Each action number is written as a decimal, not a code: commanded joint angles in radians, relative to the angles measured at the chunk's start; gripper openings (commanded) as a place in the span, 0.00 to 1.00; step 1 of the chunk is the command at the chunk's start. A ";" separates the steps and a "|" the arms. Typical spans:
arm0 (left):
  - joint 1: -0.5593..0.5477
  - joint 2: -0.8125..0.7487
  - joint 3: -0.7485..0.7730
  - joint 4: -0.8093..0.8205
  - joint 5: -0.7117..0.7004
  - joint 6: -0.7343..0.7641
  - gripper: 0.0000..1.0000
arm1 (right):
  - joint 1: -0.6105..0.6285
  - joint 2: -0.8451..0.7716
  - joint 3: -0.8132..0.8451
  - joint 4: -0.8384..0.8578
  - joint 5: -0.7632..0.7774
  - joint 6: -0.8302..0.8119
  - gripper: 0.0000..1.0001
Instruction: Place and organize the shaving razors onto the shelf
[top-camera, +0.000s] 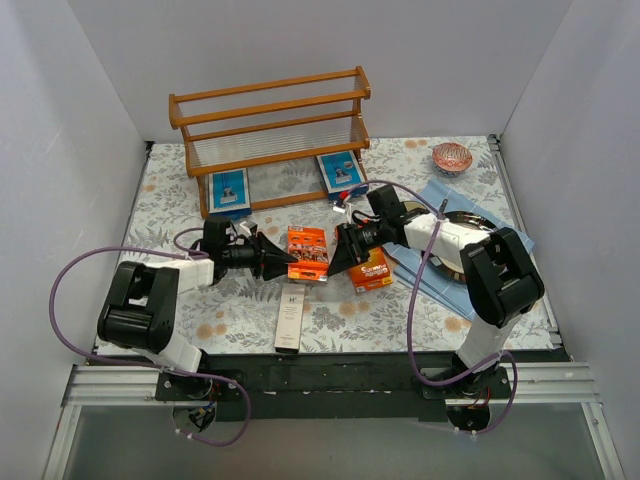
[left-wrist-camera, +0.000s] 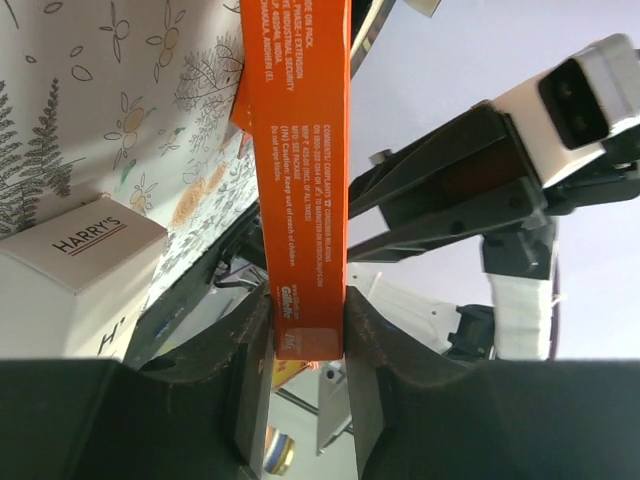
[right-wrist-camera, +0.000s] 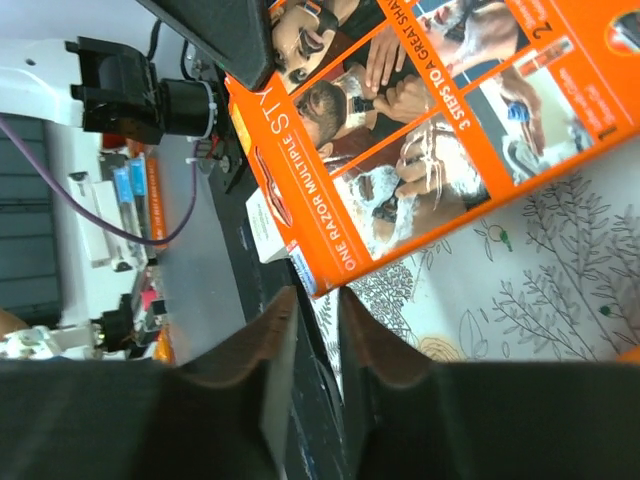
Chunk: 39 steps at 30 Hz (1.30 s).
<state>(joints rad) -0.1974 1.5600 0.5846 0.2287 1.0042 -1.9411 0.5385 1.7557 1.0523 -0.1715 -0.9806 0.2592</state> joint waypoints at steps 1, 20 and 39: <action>0.029 -0.127 0.030 -0.090 0.043 0.155 0.09 | -0.035 -0.090 0.120 -0.178 0.072 -0.161 0.36; 0.495 -0.209 0.475 -0.989 0.332 0.941 0.05 | -0.164 -0.170 0.175 -0.253 0.146 -0.291 0.41; 0.518 -0.400 0.365 -0.953 -0.118 1.008 0.01 | 0.043 -0.136 0.376 -0.252 0.693 -0.220 0.63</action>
<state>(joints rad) 0.3714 1.2900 0.9817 -0.7124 1.1435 -1.0065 0.4789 1.6096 1.3231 -0.3981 -0.5972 0.0254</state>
